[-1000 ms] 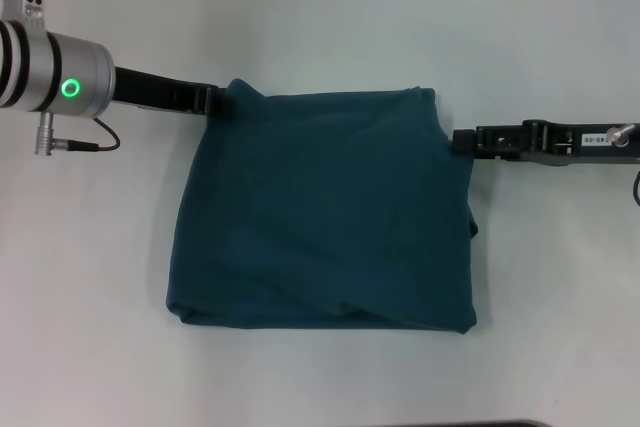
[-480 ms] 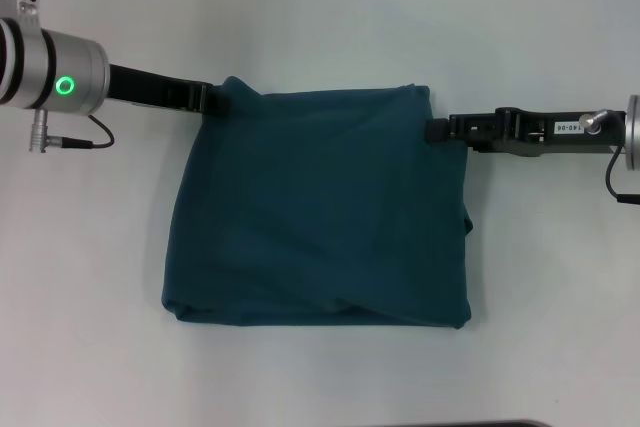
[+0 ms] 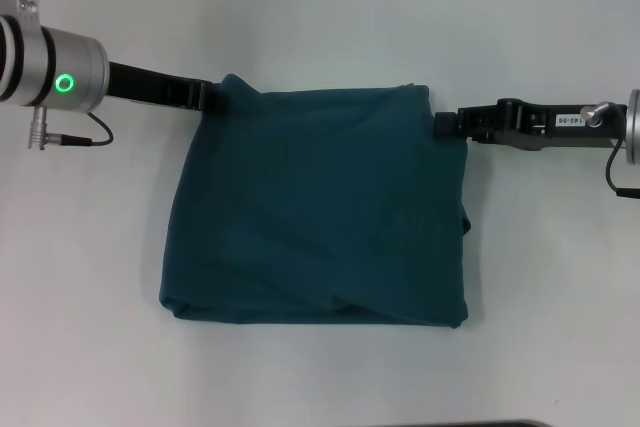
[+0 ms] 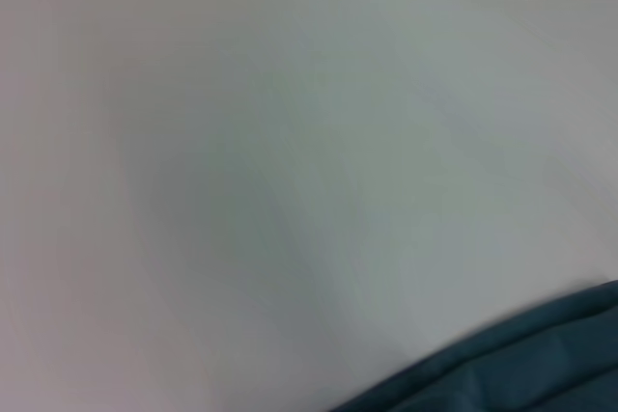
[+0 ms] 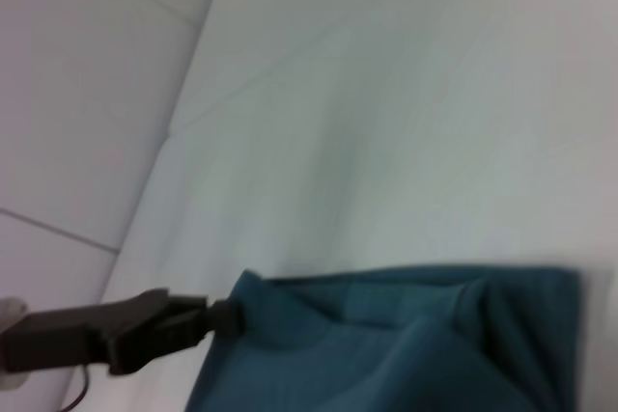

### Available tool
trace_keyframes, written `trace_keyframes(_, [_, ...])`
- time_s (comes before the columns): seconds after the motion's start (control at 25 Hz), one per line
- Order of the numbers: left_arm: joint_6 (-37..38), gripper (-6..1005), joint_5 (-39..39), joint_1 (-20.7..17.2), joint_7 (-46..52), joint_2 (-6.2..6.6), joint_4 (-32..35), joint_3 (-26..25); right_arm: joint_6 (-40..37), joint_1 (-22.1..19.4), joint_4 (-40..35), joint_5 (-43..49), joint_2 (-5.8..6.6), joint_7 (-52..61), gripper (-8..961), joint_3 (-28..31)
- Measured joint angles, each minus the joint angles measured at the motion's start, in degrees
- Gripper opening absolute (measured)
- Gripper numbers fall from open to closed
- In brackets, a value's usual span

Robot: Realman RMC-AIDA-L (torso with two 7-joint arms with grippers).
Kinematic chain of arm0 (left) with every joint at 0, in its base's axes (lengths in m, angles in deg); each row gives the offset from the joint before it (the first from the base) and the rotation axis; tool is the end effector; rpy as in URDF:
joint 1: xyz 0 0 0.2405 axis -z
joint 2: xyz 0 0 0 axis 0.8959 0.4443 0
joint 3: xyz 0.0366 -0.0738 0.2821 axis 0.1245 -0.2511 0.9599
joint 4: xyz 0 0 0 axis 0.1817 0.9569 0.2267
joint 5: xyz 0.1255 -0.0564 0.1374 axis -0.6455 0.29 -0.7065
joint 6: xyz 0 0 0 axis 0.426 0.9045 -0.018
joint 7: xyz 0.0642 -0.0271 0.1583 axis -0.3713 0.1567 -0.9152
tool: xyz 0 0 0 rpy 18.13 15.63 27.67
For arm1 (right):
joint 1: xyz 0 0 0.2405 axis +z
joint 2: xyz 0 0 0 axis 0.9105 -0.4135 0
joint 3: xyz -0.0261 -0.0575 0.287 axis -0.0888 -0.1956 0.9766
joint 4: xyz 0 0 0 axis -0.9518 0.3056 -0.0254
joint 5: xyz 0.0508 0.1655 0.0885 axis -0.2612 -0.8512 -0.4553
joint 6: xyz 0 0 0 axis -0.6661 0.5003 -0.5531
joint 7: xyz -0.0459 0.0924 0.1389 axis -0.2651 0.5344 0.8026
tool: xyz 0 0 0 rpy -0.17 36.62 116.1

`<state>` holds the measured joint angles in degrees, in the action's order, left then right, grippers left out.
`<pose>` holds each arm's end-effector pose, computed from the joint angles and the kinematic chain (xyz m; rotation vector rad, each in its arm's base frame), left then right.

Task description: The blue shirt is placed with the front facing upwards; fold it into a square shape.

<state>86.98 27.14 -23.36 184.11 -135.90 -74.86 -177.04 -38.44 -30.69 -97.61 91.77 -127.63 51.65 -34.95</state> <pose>-0.2653 0.4108 -0.0782 -2.4157 -1.3902 -0.1300 0.3129 0.3542 -0.0574 -2.2785 1.8356 0.6483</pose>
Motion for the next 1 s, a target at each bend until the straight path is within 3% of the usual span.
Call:
trace_keyframes(0.08, [-0.02,29,0.0,-0.01,0.0,0.01,-0.02,0.04,1.04,-0.13,-0.29,-0.33,0.03,-0.27,354,0.01])
trace_keyframes(0.28, [0.02,30,0.0,-0.13,0.0,0.01,-0.03,-0.04,3.19,0.78,-0.47,-0.45,0.16,-1.2,371,-0.39])
trace_keyframes(0.64, [0.11,31,0.0,-0.11,0.0,-0.06,-0.03,0.19,6.55,2.55,0.13,-0.4,-0.55,-1.25,560,-0.57])
trace_keyframes(1.0, [0.32,33,0.0,-0.12,-0.35,0.01,-0.03,0.17,7.83,4.61,0.14,-0.33,-2.05,-1.37,525,-1.33])
